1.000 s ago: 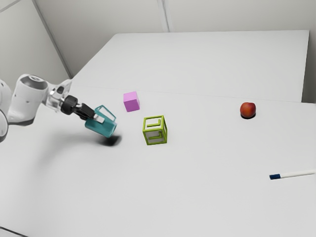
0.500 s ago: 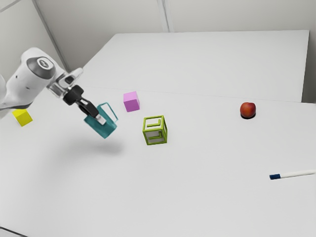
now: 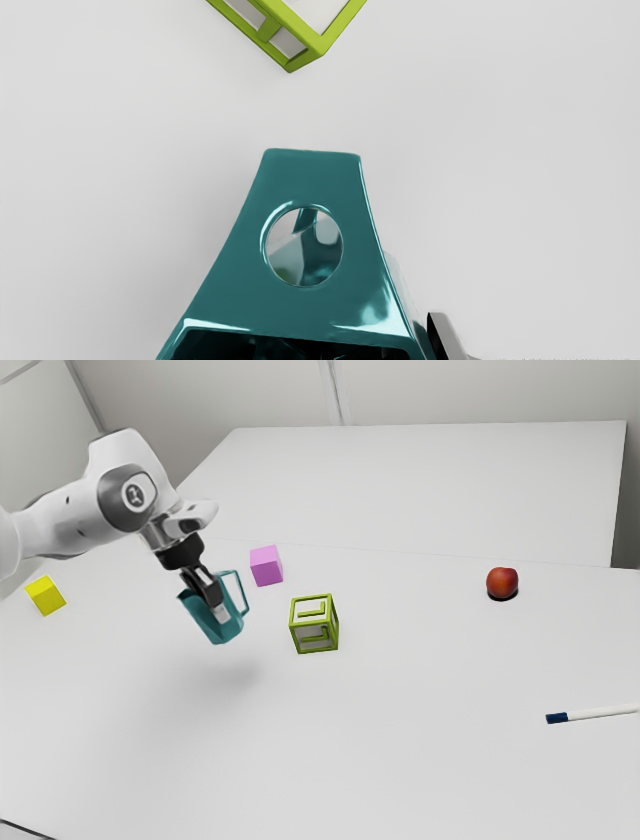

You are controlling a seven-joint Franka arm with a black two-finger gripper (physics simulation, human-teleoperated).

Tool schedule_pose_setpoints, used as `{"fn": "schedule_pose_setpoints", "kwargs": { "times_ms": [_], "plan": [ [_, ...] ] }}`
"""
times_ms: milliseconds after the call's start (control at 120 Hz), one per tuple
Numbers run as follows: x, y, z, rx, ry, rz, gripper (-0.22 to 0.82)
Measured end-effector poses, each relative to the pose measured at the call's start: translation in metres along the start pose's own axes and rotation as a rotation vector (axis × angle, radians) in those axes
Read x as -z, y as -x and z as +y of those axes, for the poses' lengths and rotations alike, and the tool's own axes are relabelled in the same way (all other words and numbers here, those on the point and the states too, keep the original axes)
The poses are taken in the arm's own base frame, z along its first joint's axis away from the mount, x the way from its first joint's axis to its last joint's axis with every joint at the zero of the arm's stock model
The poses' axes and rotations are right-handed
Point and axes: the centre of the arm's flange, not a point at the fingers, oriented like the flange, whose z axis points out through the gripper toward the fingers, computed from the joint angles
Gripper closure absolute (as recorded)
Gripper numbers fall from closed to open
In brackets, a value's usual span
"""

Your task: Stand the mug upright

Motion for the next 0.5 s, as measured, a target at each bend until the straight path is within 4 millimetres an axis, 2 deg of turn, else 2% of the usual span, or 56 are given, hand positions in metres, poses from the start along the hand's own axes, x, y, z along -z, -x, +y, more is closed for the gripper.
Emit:
{"fn": "schedule_pose_setpoints", "kwargs": {
  "times_ms": [142,258,500],
  "plan": [
    [-0.005,0.003,0.025,0.026,-0.081,-0.041,0.78],
    [-0.012,0.018,0.026,0.089,-0.128,-0.040,0.78],
    [-0.033,0.029,0.033,0.184,-0.189,-0.006,0.78]
  ]
}}
